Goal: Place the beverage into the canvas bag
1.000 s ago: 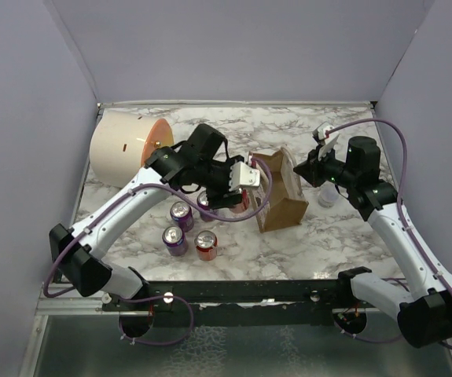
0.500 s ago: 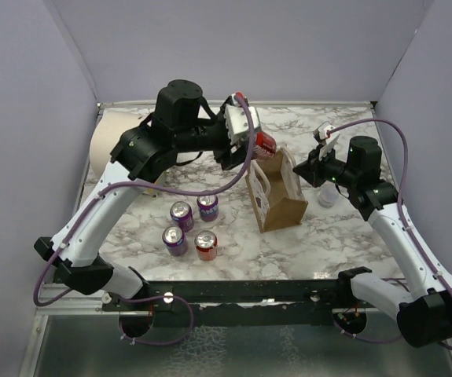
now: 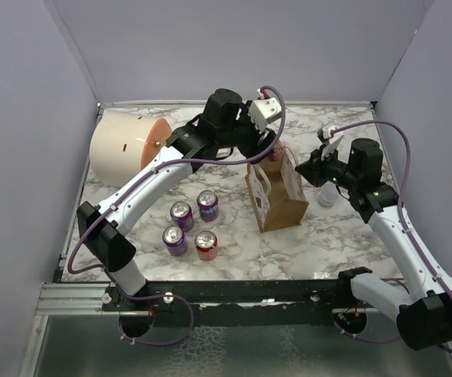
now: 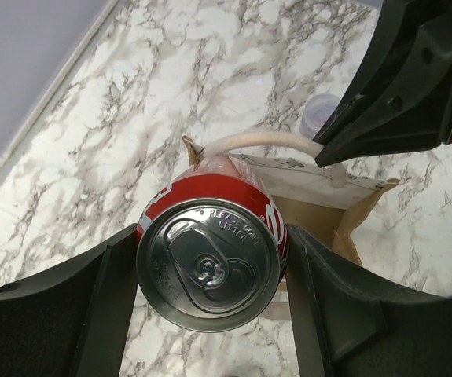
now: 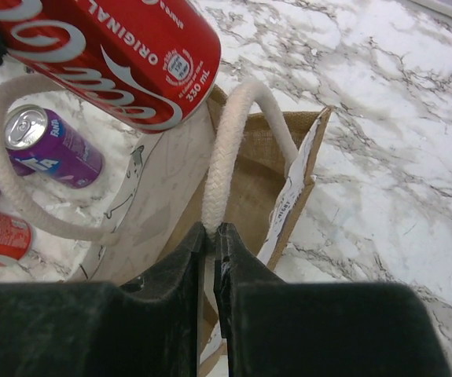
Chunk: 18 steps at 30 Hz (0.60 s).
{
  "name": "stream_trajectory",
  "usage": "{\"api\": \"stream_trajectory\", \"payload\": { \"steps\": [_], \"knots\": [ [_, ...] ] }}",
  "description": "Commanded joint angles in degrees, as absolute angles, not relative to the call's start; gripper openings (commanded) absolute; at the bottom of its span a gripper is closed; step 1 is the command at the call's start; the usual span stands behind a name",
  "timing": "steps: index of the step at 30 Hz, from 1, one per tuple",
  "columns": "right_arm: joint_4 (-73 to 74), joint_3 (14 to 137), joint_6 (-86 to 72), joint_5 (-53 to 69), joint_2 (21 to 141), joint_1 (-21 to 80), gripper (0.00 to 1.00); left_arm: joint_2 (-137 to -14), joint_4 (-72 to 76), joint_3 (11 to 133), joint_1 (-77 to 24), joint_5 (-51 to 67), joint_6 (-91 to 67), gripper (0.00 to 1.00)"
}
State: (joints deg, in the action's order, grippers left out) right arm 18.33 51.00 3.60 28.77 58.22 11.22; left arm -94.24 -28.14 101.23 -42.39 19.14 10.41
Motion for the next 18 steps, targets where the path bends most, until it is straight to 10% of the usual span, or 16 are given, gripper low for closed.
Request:
{"api": "stream_trajectory", "payload": {
  "steps": [1, 9, 18],
  "knots": [
    [16.0, 50.8, 2.1, 25.9, 57.7, 10.9, 0.13, -93.3, -18.0, 100.4, -42.6, 17.0, 7.1, 0.0],
    [16.9, 55.9, 0.5, 28.3, 64.4, 10.9, 0.26, -95.9, -17.2, 98.1, -42.6, 20.0, 6.8, 0.0],
    [17.1, 56.3, -0.9, 23.8, 63.2, 10.8, 0.18, -99.8, -18.6, 99.4, -42.6, 21.5, 9.6, 0.0]
  ]
}}
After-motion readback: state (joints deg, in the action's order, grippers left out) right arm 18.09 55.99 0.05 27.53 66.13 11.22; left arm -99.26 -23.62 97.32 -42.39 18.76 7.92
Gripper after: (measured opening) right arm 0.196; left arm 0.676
